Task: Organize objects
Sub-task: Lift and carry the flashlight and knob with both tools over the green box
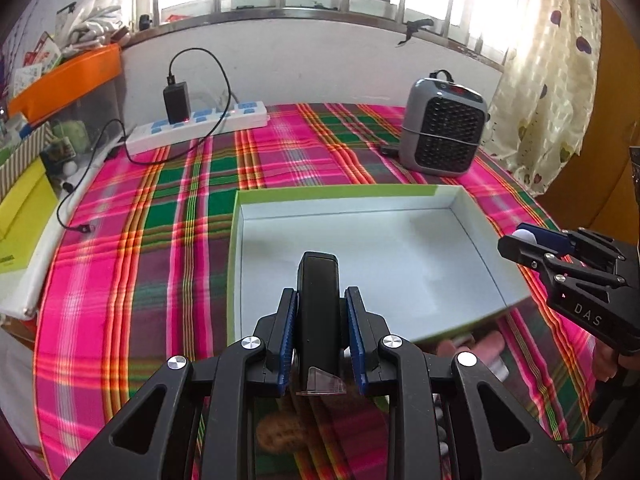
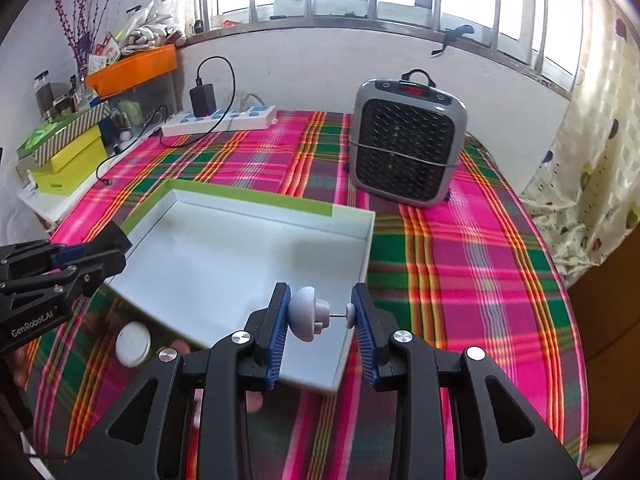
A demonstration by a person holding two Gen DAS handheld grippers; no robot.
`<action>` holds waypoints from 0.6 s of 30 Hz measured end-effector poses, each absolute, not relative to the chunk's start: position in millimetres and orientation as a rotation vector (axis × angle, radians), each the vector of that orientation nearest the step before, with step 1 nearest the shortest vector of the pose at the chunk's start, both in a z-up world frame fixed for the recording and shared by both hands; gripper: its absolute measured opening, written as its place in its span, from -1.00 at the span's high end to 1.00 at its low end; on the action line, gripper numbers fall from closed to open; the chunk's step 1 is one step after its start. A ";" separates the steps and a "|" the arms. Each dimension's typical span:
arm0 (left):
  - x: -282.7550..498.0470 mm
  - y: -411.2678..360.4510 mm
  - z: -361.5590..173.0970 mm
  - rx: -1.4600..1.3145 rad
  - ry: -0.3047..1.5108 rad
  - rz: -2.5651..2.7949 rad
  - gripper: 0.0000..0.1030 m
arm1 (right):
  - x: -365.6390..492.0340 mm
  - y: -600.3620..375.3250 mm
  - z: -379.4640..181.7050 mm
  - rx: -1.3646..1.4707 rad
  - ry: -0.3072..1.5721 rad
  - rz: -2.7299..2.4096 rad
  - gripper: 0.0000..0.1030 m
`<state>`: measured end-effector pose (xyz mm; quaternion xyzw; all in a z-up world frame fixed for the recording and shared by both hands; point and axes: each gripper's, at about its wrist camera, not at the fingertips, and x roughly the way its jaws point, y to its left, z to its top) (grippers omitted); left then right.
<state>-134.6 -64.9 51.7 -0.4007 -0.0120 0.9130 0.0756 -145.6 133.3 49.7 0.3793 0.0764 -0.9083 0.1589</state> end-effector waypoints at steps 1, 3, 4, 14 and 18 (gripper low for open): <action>-139.4 -65.6 50.6 -1.207 -0.036 2.739 0.58 | -151.4 130.4 48.8 1.086 0.224 -2.595 0.36; -150.5 -66.8 47.8 -1.218 -0.031 2.734 0.58 | -158.5 127.9 47.5 1.089 0.228 -2.591 0.36; -155.1 -67.3 46.5 -1.224 -0.030 2.732 0.58 | -162.8 126.1 46.5 1.093 0.229 -2.587 0.36; -193.0 -70.0 30.2 -1.284 -0.028 2.707 0.58 | -201.6 109.1 26.3 1.161 0.297 -2.549 0.36; -200.2 -70.8 26.5 -1.289 -0.017 2.714 0.58 | -212.3 107.2 19.5 1.187 0.320 -2.541 0.36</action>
